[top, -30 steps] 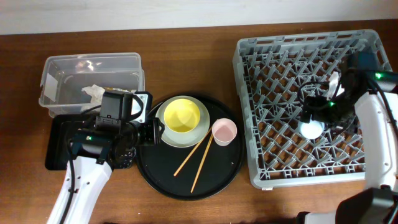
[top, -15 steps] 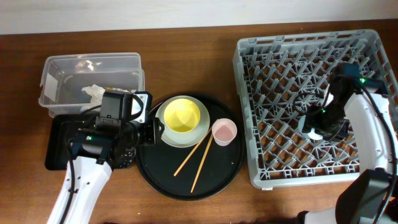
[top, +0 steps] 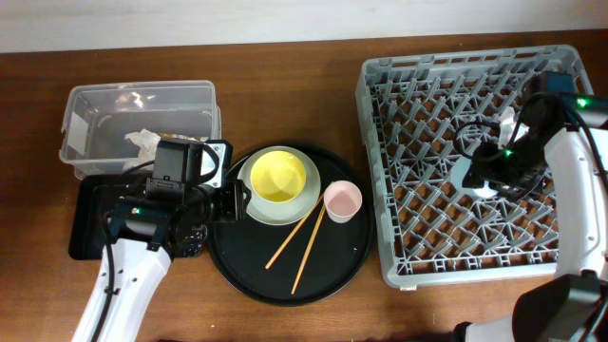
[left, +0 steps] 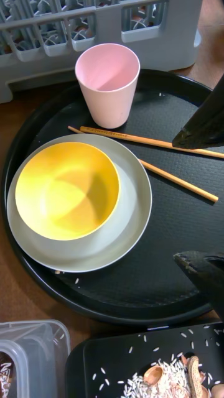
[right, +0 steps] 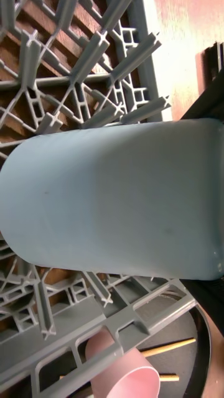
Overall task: Sort waste into correct bins and load items into the dishwasher rack
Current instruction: 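Place the light-blue cup upside down in the dish rack with the right gripper, then grasp the pink cup with the left gripper and hand it to the right gripper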
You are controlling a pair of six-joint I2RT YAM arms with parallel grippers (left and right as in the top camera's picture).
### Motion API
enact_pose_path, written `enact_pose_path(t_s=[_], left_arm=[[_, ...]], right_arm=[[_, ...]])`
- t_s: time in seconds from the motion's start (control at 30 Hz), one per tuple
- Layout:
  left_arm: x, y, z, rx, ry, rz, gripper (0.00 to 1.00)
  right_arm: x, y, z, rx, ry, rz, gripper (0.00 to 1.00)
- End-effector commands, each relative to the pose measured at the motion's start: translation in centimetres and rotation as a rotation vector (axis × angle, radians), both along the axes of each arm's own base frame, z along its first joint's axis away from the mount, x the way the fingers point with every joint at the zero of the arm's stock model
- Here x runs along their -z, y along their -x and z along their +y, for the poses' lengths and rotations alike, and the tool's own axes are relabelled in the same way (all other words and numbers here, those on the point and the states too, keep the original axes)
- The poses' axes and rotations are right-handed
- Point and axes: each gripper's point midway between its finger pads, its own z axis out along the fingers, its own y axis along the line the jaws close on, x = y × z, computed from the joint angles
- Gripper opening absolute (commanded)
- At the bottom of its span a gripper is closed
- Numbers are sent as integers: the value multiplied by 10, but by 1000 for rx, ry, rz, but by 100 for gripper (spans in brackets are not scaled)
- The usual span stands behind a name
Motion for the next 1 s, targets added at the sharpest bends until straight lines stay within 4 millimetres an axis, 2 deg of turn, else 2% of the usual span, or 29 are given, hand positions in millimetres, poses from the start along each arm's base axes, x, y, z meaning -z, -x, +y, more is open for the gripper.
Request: enact_pose_path(t_s=[0.0, 0.1, 0.17, 0.2, 0.37, 0.43, 0.47, 0.5, 0.57, 0.63, 0.7, 0.77, 0.83, 0.87, 0.9, 0.97], left_arm=[[-3, 0, 1, 11, -12, -16, 52], [-3, 1, 1, 11, -12, -13, 52], [-3, 1, 1, 11, -12, -14, 52], [-3, 1, 1, 11, -12, -14, 53], [-3, 0, 0, 12, -10, -16, 53], [-6, -3, -4, 23, -2, -37, 53], [-7, -5, -13, 48, 5, -52, 54], [-6, -9, -30, 99, 15, -73, 56], [2, -16, -64, 184, 25, -94, 57], [17, -25, -94, 248, 34, -104, 57], [43, -37, -130, 257, 73, -82, 57], [74, -39, -163, 284, 115, -38, 57], [110, -31, -178, 311, 97, 29, 57], [124, -26, -180, 313, 83, 68, 49], [135, -22, -179, 315, 68, 99, 26], [136, -20, -178, 314, 66, 107, 1]], right_arm=[[17, -2, 2, -6, -30, 53, 54], [27, -4, 1, -5, -38, 87, 54], [29, -5, 1, -6, -39, 93, 82], [29, -5, 1, -13, -39, 90, 85], [26, -2, 2, -13, -41, 94, 87], [12, 1, 3, -13, -29, 47, 86], [3, 3, 3, -13, -21, 11, 87], [-14, 5, 6, -14, -18, -55, 87], [-33, 10, 13, -18, -35, -131, 88], [-39, 11, 17, -20, -49, -156, 88], [-39, 11, 19, -22, -64, -157, 88], [-39, 10, 19, -22, -64, -158, 89], [-39, 10, 19, -22, -63, -158, 89], [-39, 10, 19, -22, -63, -158, 89], [-39, 10, 19, -22, -63, -158, 89], [-39, 10, 19, -22, -63, -158, 89]])
